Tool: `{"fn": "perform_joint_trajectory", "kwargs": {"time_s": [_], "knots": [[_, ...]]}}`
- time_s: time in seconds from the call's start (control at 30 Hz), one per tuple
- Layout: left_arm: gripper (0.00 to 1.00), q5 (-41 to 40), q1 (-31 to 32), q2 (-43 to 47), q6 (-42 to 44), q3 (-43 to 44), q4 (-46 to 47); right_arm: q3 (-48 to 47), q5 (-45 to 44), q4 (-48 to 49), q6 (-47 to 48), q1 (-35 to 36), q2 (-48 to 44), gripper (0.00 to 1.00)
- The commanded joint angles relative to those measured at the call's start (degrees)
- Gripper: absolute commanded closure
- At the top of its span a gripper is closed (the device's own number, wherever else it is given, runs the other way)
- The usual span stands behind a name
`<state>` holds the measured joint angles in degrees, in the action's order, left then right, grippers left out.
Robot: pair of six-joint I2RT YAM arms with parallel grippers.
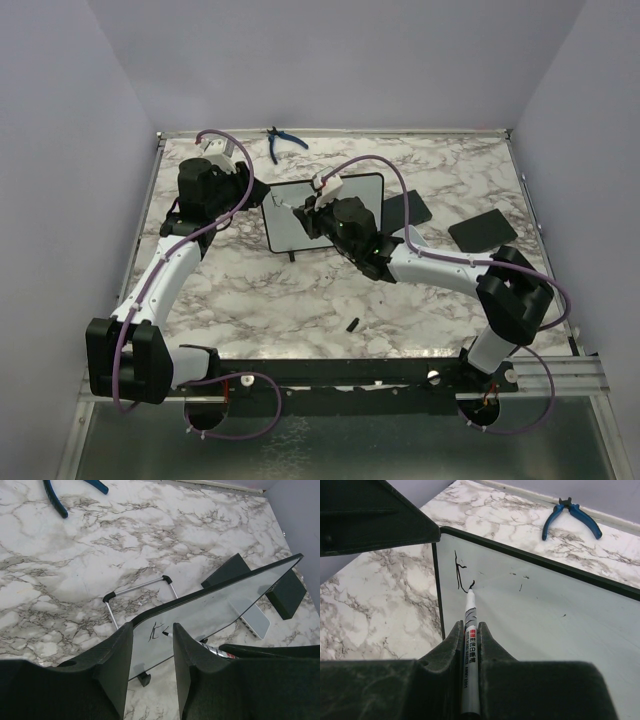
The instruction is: Write a sentence on the whiteboard
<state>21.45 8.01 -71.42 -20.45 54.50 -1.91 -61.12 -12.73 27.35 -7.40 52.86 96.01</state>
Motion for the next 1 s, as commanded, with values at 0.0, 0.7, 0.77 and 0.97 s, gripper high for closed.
{"fn": "perform_joint_trajectory", "kwargs": {"time_s": [0.0, 0.7, 0.77, 0.97], "knots": [[0.61, 1.1, 0.47, 0.84, 0.41, -0.54, 0.47, 0.95, 0.59, 1.25, 0.96, 0.05, -2.21, 1.0], [0.62, 1.05, 0.53, 0.93, 0.43, -0.54, 0.54, 0.02, 1.09, 2.85, 2.63, 0.05, -2.55, 1.0], [0.62, 1.13, 0.56, 0.93, 0.49, -0.54, 0.49, -0.49, 1.08, 2.59, 2.7, 0.05, -2.16, 1.0], [0.62, 1.14, 0.66, 0.93, 0.49, -0.54, 0.57, -1.44, 1.22, 2.47, 2.83, 0.06, -1.06, 1.0]]}}
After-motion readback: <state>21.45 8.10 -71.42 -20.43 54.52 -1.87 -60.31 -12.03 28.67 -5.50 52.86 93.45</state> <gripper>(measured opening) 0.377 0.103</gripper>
